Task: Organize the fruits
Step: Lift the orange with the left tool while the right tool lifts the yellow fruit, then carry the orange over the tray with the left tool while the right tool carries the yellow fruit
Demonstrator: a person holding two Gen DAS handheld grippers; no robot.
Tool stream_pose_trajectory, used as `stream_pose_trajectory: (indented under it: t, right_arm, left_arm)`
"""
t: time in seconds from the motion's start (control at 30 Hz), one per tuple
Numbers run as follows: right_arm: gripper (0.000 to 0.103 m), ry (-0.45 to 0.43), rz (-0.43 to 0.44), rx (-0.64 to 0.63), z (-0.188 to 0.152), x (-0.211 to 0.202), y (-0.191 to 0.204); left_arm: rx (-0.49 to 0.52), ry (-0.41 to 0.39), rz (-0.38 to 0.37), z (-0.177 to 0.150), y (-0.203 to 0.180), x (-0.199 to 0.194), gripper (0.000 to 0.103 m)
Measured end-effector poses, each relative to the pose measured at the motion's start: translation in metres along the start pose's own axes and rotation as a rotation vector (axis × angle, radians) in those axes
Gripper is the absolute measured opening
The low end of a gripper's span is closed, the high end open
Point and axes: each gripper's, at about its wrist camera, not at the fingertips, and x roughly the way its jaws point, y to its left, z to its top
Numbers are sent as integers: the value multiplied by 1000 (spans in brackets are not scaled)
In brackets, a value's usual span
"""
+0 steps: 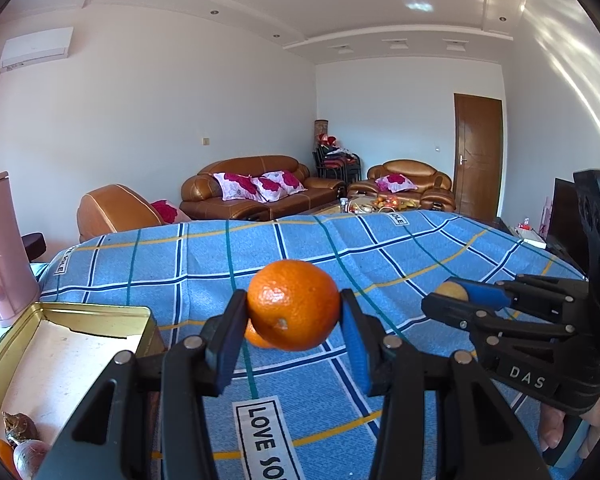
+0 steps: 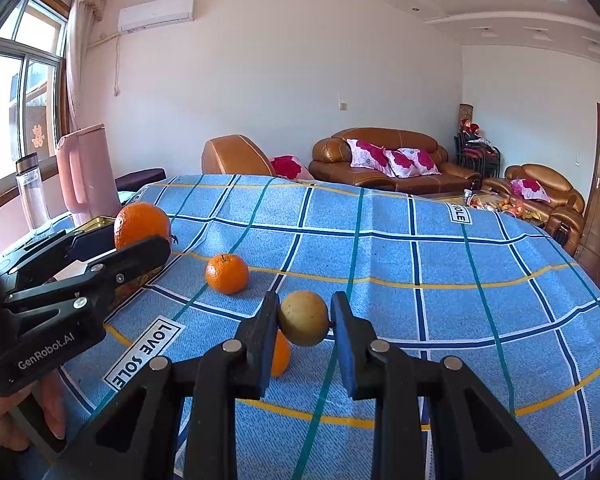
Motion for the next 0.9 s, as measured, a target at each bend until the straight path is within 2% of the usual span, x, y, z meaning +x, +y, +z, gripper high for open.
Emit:
stream_pose_trajectory:
  t: [0.47,0.9]
  right_arm:
    - [28,-48,-14,-31,-3,-9,6]
    - [28,-43,-2,-44,-4,-13,14]
  left_arm:
    - [-4,-28,11,-2,1,-10,47]
    - [1,-33,10,-5,2,-17,47]
